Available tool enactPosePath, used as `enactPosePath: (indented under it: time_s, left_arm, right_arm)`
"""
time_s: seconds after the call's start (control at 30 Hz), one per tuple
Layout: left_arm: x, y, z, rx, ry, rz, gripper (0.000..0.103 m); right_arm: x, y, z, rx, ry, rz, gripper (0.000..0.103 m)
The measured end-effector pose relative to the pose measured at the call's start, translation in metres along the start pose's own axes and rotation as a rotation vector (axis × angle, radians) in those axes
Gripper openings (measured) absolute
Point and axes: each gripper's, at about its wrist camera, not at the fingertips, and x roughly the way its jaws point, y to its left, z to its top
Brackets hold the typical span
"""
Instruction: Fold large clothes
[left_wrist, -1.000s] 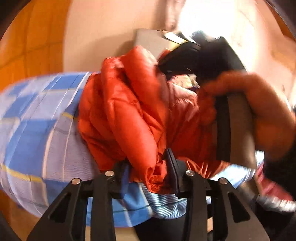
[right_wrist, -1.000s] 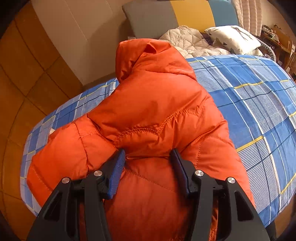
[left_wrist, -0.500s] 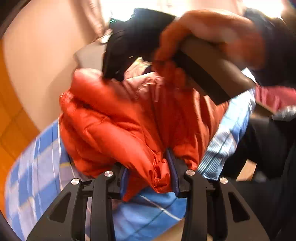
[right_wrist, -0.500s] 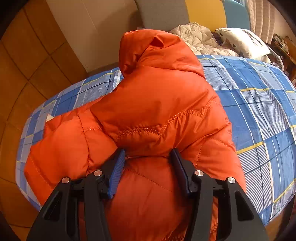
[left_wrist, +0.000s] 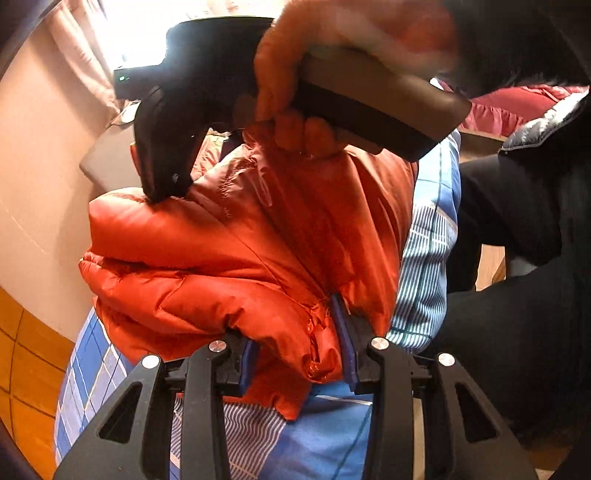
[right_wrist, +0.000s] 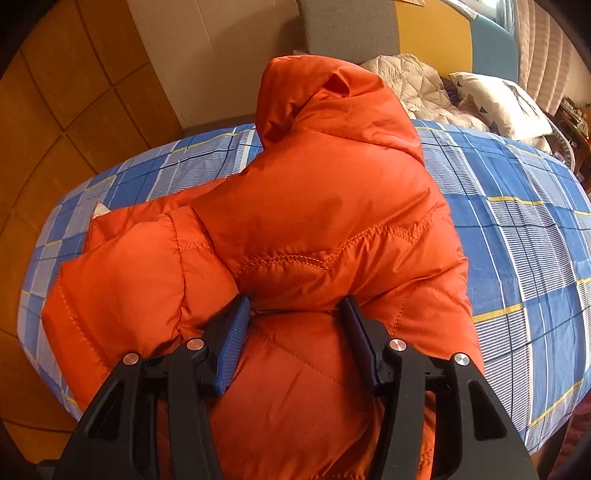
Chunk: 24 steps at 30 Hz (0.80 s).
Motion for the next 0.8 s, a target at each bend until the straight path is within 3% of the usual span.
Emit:
enactPosePath:
  time_s: [0.23,0.33,0.4,0.53,0.6,0.73,0.8]
  left_arm:
    - [0.003,-0.005,-0.01,-0.061,-0.015,0.021,0.036]
    - [0.004,-0.004,-0.013,-0.143,-0.017,0.03,0.036]
    - [0.003,0.001,-0.012,-0.276,0.009,0.045,0.042]
    - [-0.003,0.021,-0.022,-0.705,0.066,0.087,0.067]
    - [-0.008,0.024,-0.03,-0.862,0.065,0.099,0.069]
    - [-0.022,0.018,-0.037,-1.031,0.047,0.194,0.073]
    - [-0.02,0.016,-0.035,-1.051,0.079,0.235,0.074]
  right_arm:
    - [0.007,0.007,-0.003,-0.039,-0.007,-0.035,0.053]
    - [0.009,0.007,-0.003,-0.042,-0.006,-0.038,0.053]
    - [0.01,0.007,-0.004,-0.047,-0.008,-0.039,0.053]
    - [0.01,0.007,-0.005,-0.063,-0.006,-0.033,0.053]
    - [0.01,0.007,-0.006,-0.071,-0.007,-0.033,0.053]
    - [0.016,0.015,-0.016,-0.148,-0.061,-0.081,0.053]
    - [0.017,0.016,-0.016,-0.153,-0.064,-0.089,0.053]
